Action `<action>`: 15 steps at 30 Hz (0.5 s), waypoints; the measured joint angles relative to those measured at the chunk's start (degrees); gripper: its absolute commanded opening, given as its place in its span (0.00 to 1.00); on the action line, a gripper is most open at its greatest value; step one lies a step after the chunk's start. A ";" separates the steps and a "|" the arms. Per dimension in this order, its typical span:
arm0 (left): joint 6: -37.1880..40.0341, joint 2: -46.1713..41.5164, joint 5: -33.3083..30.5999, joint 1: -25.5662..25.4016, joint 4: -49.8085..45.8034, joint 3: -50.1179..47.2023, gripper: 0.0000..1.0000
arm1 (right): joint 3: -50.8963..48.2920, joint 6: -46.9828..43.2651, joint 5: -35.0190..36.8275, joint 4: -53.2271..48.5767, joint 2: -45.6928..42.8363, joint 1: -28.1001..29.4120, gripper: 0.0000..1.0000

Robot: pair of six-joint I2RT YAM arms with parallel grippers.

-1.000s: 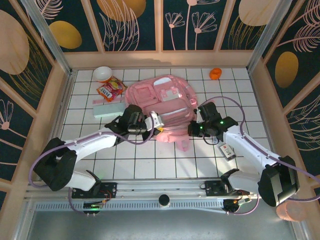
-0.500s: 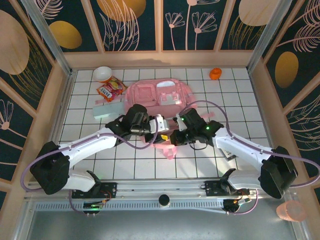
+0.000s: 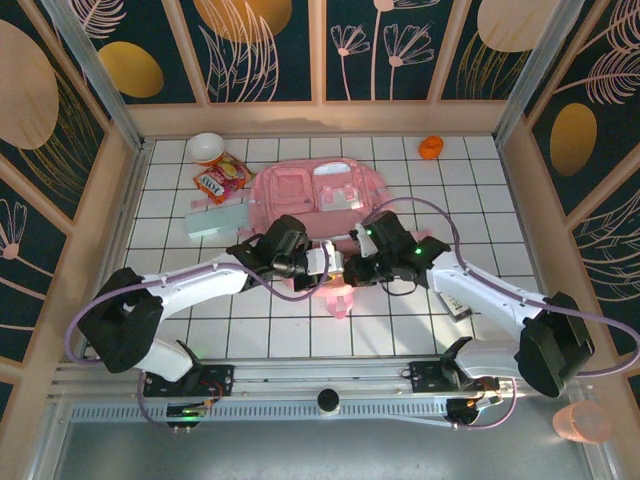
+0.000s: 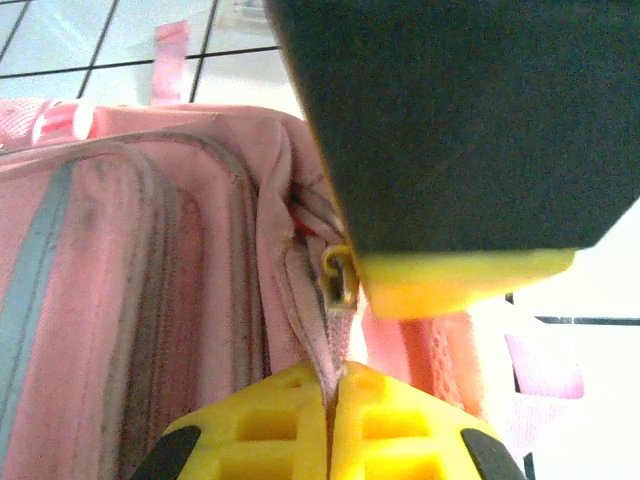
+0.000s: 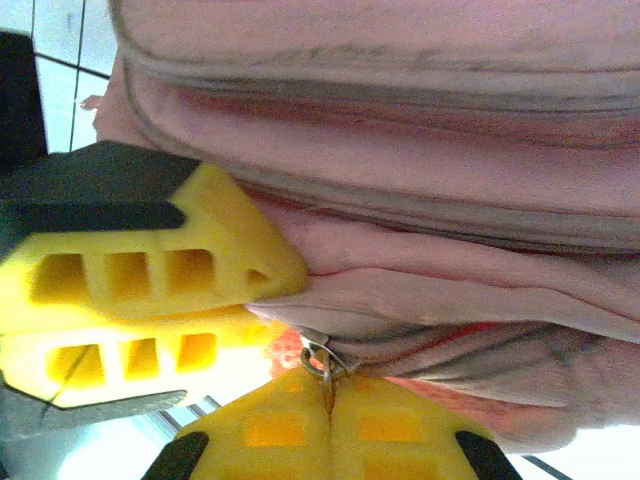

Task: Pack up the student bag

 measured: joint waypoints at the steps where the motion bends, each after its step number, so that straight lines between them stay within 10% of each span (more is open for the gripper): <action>1: 0.09 -0.48 -0.39 0.02 0.70 -0.57 0.00 | 0.00 -0.48 -0.50 -0.31 -0.17 -1.01 0.00; 15: 0.76 -12.50 -0.20 5.44 3.28 -9.31 0.03 | -0.83 -10.67 -10.10 -2.75 -1.66 -14.93 0.00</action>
